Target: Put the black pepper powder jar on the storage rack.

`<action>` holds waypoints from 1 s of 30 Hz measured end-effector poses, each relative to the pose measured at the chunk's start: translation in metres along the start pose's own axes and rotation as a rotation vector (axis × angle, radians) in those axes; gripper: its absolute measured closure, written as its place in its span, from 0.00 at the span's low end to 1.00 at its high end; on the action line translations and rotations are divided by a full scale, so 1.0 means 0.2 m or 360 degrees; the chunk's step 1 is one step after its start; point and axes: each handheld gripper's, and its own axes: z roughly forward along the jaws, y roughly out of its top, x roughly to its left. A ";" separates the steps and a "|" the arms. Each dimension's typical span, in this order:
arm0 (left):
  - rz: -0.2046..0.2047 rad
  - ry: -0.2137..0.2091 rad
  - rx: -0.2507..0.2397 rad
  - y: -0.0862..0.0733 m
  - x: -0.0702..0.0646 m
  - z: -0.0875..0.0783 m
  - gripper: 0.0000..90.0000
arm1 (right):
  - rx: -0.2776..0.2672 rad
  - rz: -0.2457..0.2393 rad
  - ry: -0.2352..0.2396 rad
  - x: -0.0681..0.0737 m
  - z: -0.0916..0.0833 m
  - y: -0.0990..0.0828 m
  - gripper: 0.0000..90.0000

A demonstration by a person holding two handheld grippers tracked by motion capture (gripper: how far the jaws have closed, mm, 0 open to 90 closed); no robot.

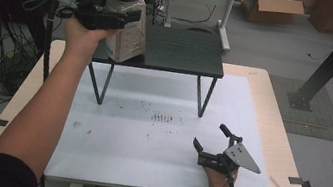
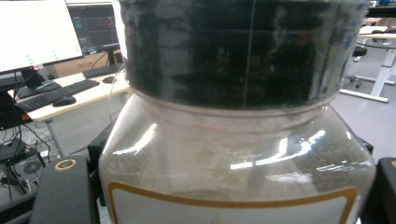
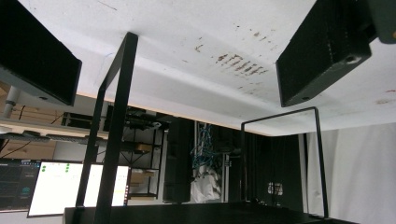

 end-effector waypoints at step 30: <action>-0.0088 -0.0009 0.0007 -0.05 0.07 0.09 0.18 | 0.0000 -0.0004 0.0002 0.00 0.00 0.00 0.00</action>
